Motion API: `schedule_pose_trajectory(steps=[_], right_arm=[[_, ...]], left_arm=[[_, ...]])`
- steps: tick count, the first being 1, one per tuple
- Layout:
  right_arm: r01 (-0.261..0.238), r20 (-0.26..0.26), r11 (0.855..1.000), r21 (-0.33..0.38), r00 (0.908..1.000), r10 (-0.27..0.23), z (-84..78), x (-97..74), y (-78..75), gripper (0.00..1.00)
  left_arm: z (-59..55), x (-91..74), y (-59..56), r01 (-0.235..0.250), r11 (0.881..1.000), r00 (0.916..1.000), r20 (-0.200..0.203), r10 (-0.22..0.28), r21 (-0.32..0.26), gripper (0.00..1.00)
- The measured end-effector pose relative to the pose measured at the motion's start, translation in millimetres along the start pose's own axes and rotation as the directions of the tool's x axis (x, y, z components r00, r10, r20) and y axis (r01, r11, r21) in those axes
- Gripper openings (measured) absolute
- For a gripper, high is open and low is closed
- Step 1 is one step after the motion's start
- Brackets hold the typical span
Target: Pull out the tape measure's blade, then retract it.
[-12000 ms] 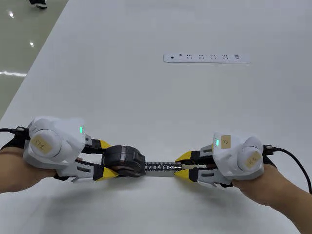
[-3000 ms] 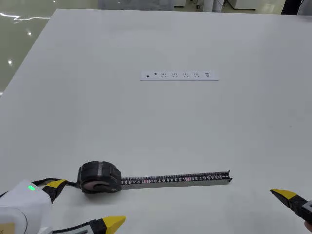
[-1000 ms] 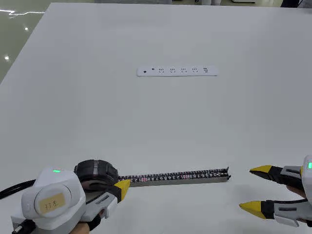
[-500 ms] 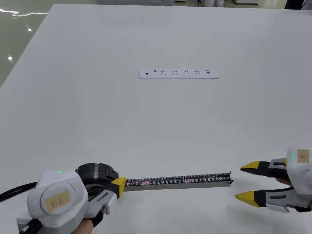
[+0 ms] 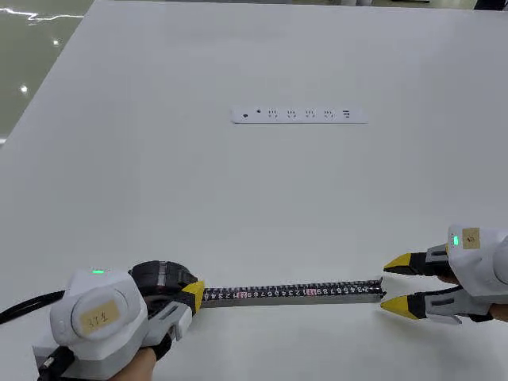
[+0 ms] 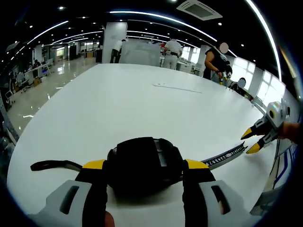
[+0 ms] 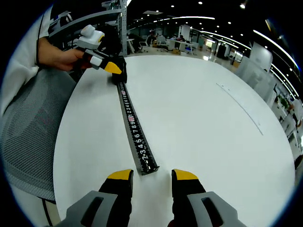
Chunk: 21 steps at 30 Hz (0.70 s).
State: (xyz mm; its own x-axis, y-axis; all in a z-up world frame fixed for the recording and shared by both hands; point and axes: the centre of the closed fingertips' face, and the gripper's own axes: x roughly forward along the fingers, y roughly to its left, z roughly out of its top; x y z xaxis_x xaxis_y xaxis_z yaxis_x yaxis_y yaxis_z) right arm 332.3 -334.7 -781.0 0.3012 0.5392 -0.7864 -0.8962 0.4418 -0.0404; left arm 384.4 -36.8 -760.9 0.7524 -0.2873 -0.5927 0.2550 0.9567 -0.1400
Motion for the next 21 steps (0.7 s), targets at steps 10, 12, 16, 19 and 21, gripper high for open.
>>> schedule_pose_trajectory(steps=[10,12,16,19,21], right_arm=[[-0.058,-0.018,0.998,-0.018,0.9982,0.058,2.1,7.0,-1.0,0.23],[-0.081,-0.024,0.997,-0.021,0.9965,0.08,2.6,9.4,2.7,0.2],[-0.093,-0.03,0.995,-0.033,0.9953,0.092,3.3,11.9,4.5,0.18],[-0.101,-0.035,0.994,-0.047,0.9944,0.1,2.7,13.2,6.4,0.16],[-0.106,-0.034,0.993,-0.055,0.994,0.104,3.0,13.8,7.1,0.15]], left_arm=[[-0.1,0.9,0.0,0.001,1.0,1.0,-0.003,-0.001,-0.002,0.6],[-0.1,0.9,-0.1,0.001,1.0,1.0,-0.002,-0.001,-0.002,0.6],[-0.2,0.9,-0.3,0.001,1.0,1.0,-0.003,-0.001,-0.003,0.6],[-0.3,1.1,-0.3,0.001,1.0,1.0,-0.003,-0.001,-0.002,0.6],[-0.4,1.1,-0.5,0.001,1.0,1.0,-0.003,-0.001,-0.003,0.6]])
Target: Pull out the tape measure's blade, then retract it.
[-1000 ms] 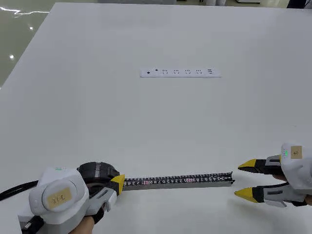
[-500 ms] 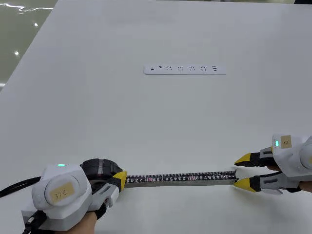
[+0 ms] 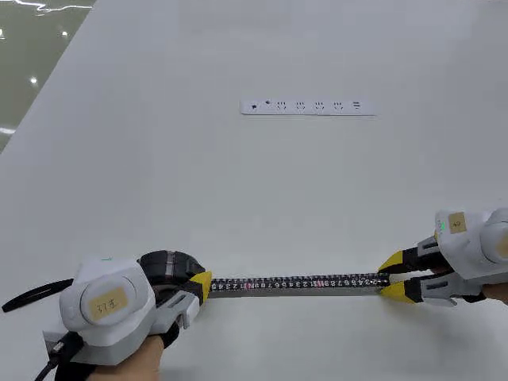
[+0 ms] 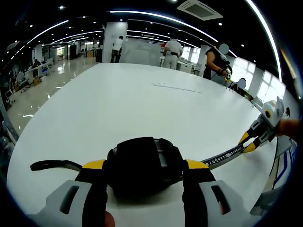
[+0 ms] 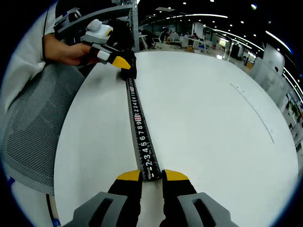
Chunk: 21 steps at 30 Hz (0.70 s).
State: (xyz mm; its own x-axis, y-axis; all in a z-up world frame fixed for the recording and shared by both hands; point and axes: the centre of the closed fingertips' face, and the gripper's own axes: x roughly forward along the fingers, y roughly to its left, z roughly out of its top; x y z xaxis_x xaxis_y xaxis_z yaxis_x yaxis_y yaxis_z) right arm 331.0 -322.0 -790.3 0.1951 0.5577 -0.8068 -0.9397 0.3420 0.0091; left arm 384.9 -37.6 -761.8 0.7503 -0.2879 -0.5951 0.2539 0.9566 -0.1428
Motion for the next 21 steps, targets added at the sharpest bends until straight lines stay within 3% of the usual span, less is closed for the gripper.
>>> schedule_pose_trajectory(steps=[21], right_arm=[[0.003,-0.007,1.0,-0.002,1.0,-0.003,-1.7,-1.2,8.9,0.13]], left_arm=[[0.4,1.3,1.0,-0.008,1.0,1.0,-0.003,0.008,-0.002,0.6]])
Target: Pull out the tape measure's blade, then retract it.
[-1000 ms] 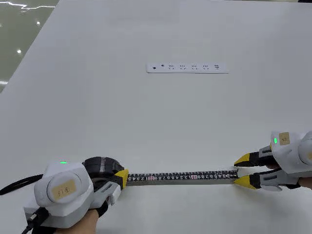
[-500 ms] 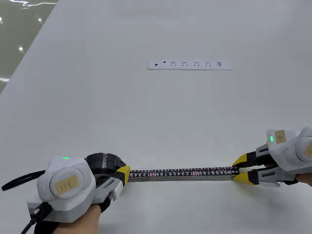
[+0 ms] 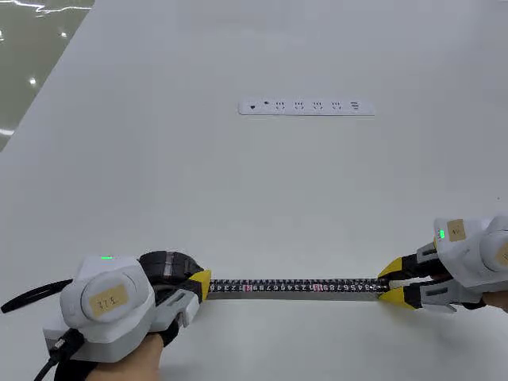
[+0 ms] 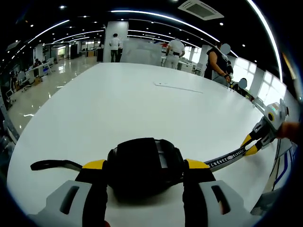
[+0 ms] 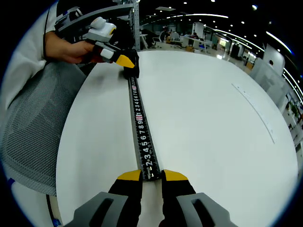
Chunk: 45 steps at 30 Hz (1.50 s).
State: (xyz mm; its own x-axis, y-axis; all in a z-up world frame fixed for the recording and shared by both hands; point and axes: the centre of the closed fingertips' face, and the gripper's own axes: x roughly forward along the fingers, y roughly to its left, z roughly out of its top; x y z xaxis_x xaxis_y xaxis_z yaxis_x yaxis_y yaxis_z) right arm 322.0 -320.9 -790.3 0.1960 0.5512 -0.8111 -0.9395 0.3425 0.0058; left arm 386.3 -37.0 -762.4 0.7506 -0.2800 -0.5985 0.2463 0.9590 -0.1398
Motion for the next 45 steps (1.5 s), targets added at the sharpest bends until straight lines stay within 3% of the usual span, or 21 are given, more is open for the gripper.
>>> schedule_pose_trajectory(steps=[17,26,37,45], right_arm=[[-0.006,0.008,1.0,0.004,0.9999,0.006,1.6,2.7,-1.7,0.12],[-0.014,0.041,1.0,-0.001,0.9991,0.014,23.5,13.0,-1.8,0.12],[-0.03,0.062,0.999,-0.014,0.9976,0.031,34.2,21.4,-1.1,0.12],[-0.039,0.084,0.999,-0.024,0.9956,0.041,50.5,30.3,0.6,0.12]], left_arm=[[-2.4,-0.3,0.8,0.011,1.0,0.9998,-0.016,-0.011,-0.005,0.57],[-2.3,0.2,0.7,0.015,1.0,0.9996,-0.023,-0.016,-0.017,0.57],[-1.6,-0.2,1.1,0.025,0.999,0.9995,-0.021,-0.025,-0.025,0.57],[-0.9,-0.9,1.6,0.029,0.999,0.9994,-0.02,-0.029,-0.041,0.57]])
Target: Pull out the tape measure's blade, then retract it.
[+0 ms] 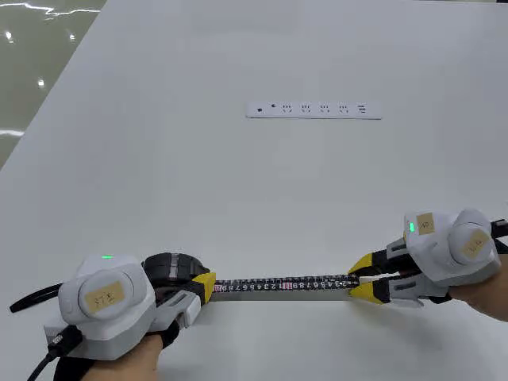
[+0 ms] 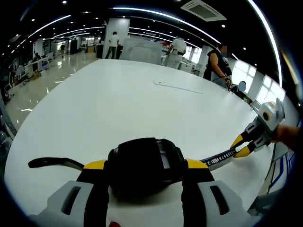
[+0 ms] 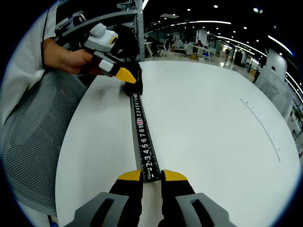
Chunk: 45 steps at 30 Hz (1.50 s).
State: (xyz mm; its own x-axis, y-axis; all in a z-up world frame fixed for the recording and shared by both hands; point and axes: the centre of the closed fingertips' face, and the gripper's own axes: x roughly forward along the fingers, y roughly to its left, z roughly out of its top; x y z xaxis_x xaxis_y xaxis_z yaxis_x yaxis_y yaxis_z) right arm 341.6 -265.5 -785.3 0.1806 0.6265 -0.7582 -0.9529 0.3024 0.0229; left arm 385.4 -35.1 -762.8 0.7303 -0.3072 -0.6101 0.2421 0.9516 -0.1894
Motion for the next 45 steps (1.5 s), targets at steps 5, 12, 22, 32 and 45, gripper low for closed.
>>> schedule_pose_trajectory(steps=[5,12,22,32,45], right_arm=[[-0.011,0.009,1.0,-0.008,0.9999,0.011,7.2,6.6,1.8,0.12],[-0.019,0.031,1.0,-0.009,0.9993,0.02,18.0,14.5,3.1,0.12],[-0.031,0.057,0.999,-0.015,0.9979,0.032,35.7,29.6,5.4,0.12],[-0.048,0.081,0.999,-0.014,0.9955,0.049,50.2,46.7,11.5,0.12],[-0.071,0.127,0.997,-0.018,0.9892,0.073,80.7,73.7,19.2,0.12]], left_arm=[[0.3,-0.7,-0.1,0.003,1.0,1.0,-0.001,-0.003,-0.002,0.57],[0.6,-0.9,0.3,0.007,1.0,1.0,-0.001,-0.007,-0.01,0.57],[0.2,-0.8,0.9,0.015,1.0,0.9999,-0.003,-0.015,-0.016,0.57],[0.0,-0.9,1.2,0.021,1.0,0.9998,-0.002,-0.021,-0.015,0.57],[0.3,-1.3,1.7,0.026,0.999,0.9997,-0.001,-0.026,-0.022,0.57]])
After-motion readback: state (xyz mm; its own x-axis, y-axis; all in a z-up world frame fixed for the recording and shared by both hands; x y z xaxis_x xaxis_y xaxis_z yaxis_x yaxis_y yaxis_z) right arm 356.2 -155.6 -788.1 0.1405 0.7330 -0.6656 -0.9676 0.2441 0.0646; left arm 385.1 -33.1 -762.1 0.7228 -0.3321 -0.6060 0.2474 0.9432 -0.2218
